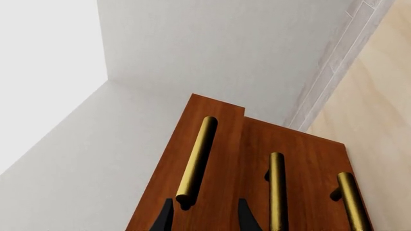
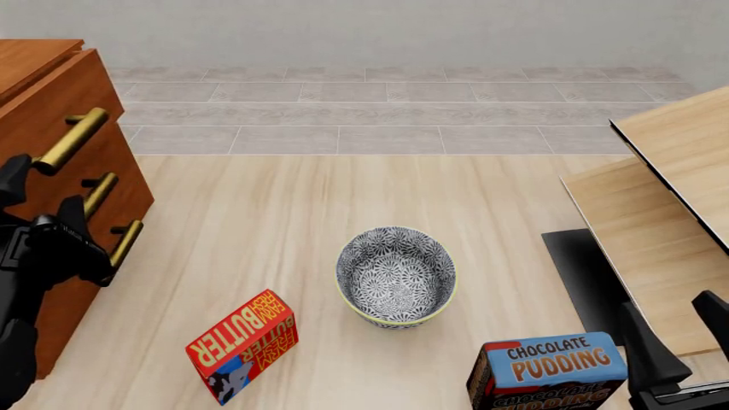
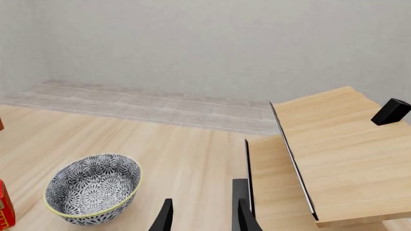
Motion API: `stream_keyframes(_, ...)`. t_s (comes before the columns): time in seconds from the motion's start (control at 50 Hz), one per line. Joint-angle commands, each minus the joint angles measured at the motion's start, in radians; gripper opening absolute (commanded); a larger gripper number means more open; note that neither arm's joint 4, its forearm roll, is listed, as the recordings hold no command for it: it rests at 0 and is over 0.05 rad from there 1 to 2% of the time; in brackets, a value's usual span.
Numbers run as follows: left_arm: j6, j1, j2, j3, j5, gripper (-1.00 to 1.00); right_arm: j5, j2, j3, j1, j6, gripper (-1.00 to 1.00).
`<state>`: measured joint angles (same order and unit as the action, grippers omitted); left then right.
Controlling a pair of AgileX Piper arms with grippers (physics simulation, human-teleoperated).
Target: Close the top drawer of the cabinet.
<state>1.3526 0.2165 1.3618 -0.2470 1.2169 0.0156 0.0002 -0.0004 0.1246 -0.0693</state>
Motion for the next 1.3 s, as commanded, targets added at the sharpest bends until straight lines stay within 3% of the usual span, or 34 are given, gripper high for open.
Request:
stream_keyframes(0.02,0.001,0.048,-0.006,0.016,0.003,1.0,0.004,0.0,0.0,0.002,-0.001,1.0)
stream_keyframes(1.3,0.0,0.172,-0.006,0.029,0.003,1.0,0.013,0.0,0.0,0.015,-0.005,1.0)
